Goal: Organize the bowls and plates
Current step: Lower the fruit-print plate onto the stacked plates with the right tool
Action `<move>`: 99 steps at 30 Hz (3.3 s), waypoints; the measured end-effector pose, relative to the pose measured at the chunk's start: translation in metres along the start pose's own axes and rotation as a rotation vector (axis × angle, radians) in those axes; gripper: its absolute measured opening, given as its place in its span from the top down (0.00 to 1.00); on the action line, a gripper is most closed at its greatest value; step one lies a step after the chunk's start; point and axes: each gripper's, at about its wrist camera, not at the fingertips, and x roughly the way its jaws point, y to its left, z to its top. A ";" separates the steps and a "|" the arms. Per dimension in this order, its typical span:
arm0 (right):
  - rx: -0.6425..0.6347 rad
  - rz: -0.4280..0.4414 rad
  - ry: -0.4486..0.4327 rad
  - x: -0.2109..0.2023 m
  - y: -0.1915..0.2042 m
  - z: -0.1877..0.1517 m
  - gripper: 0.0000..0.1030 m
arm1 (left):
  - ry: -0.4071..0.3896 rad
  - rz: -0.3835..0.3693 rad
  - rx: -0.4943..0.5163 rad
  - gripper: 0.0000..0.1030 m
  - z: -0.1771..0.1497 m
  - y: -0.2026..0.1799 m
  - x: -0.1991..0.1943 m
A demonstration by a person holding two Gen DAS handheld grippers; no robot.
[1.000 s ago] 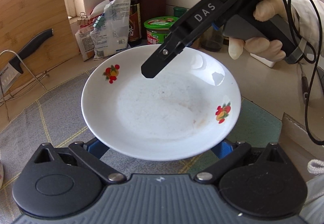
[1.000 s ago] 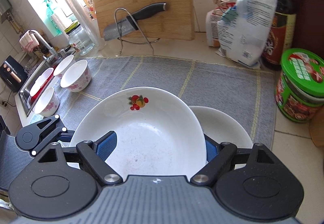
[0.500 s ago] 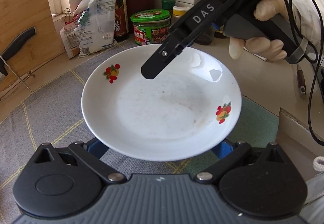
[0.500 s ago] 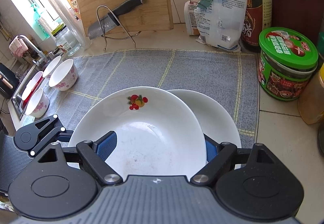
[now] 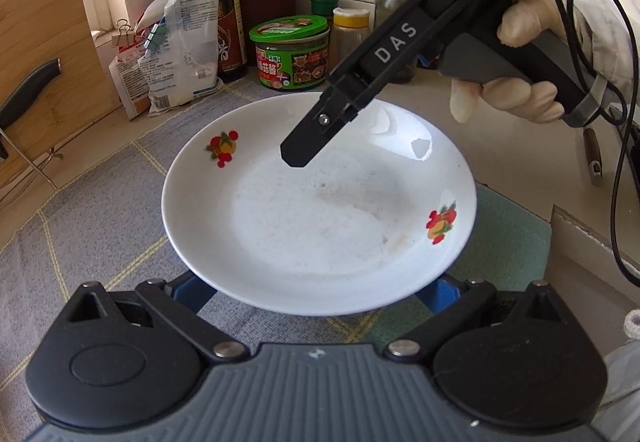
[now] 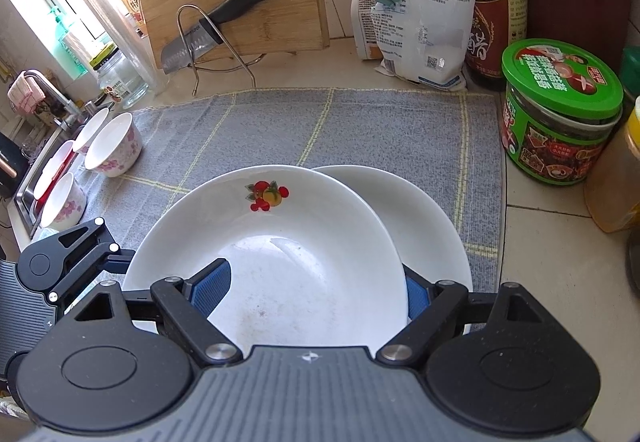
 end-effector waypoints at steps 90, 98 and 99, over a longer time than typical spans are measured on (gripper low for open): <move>0.130 -0.151 0.042 -0.026 0.001 -0.031 0.12 | 0.045 -0.070 0.040 0.01 0.014 0.009 0.023; 0.127 -0.190 0.044 -0.027 0.008 -0.030 0.12 | 0.036 -0.099 0.011 0.00 0.016 0.016 0.022; 0.128 -0.193 0.043 -0.027 0.009 -0.030 0.12 | 0.035 -0.103 0.009 0.00 0.016 0.017 0.022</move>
